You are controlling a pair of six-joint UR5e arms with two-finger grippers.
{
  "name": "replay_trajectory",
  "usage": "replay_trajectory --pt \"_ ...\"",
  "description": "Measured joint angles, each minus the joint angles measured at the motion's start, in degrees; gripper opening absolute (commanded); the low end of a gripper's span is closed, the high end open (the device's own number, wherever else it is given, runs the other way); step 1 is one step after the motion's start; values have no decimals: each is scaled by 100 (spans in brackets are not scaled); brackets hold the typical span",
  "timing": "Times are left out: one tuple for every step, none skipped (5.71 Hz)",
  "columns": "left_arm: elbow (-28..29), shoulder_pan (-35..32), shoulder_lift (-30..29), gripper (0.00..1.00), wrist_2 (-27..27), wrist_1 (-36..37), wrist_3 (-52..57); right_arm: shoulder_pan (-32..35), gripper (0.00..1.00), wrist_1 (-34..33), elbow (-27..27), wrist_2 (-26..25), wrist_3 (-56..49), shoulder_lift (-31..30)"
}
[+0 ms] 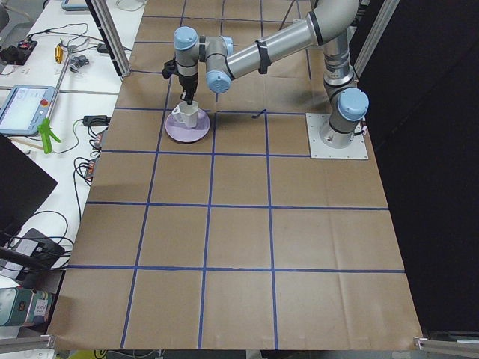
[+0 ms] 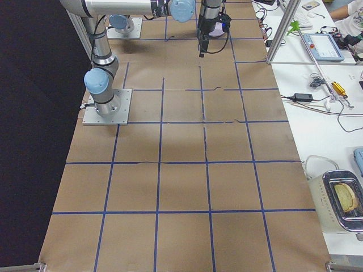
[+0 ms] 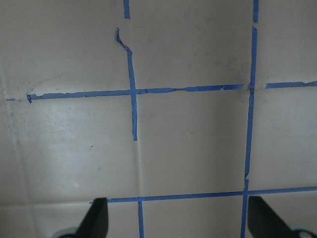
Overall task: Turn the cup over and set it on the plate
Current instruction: 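Rotate the cup upright and lower it onto the plate with the left gripper, then open the left gripper and raise it away from the cup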
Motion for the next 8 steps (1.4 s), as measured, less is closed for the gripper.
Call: replay_trajectory --pt "-13 -15 -31 63 8 5 -1 0 100 0 0 0 0 0" --pt "-19 -16 -42 96 11 3 -2 0 100 0 0 0 0 0" --pt "-13 -14 -47 99 9 8 -5 0 100 0 0 0 0 0" --pt "36 -9 -9 99 7 -18 -23 0 100 0 0 0 0 0" --pt "113 -20 111 99 4 -173 -66 0 100 0 0 0 0 0" --pt "240 -38 299 99 1 -531 -194 0 100 0 0 0 0 1" --pt "489 -47 493 99 10 -1122 -394 0 100 0 0 0 0 1" --pt "821 -56 683 99 26 -1835 -695 0 100 0 0 0 0 1"
